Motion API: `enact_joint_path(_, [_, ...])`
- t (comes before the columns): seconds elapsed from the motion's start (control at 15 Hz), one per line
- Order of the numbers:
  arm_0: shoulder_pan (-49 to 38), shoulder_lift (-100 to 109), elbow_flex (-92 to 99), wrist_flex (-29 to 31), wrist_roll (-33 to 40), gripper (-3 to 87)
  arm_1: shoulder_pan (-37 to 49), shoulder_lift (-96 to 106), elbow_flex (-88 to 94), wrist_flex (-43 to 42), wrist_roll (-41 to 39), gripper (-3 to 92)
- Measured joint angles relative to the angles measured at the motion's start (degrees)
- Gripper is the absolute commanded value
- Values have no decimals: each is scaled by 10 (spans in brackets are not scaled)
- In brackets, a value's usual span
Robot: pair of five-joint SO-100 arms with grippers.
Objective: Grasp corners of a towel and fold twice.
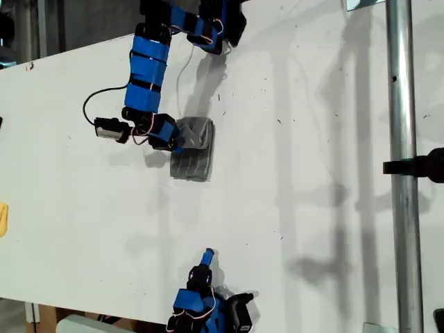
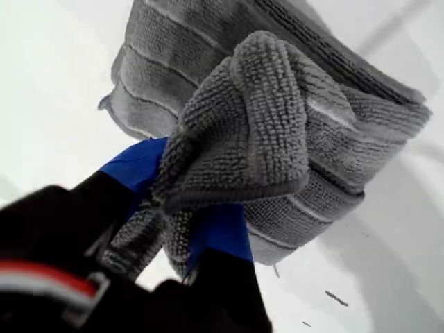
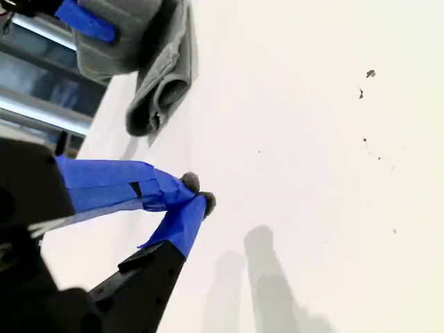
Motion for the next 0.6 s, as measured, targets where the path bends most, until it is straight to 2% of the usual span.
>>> enact_joint_path(0.07, [0, 0, 0, 0, 0, -26, -1, -13, -1, -28, -8, 229])
enact_joint_path(0.2, [0, 0, 0, 0, 0, -26, -1, -9, -15, -68, -11, 363])
enact_joint_path(0.27, [0, 0, 0, 0, 0, -26, -1, 30, 0, -127, -18, 360])
enact_joint_path(0.33, [0, 0, 0, 0, 0, -26, 3, 90, 5, -192, -58, 289])
enact_joint_path(0.4, [0, 0, 0, 0, 0, -26, 4, 132, 5, -237, -106, 280])
enact_joint_path(0.6, [0, 0, 0, 0, 0, -26, 22, 153, 23, -246, -131, 265])
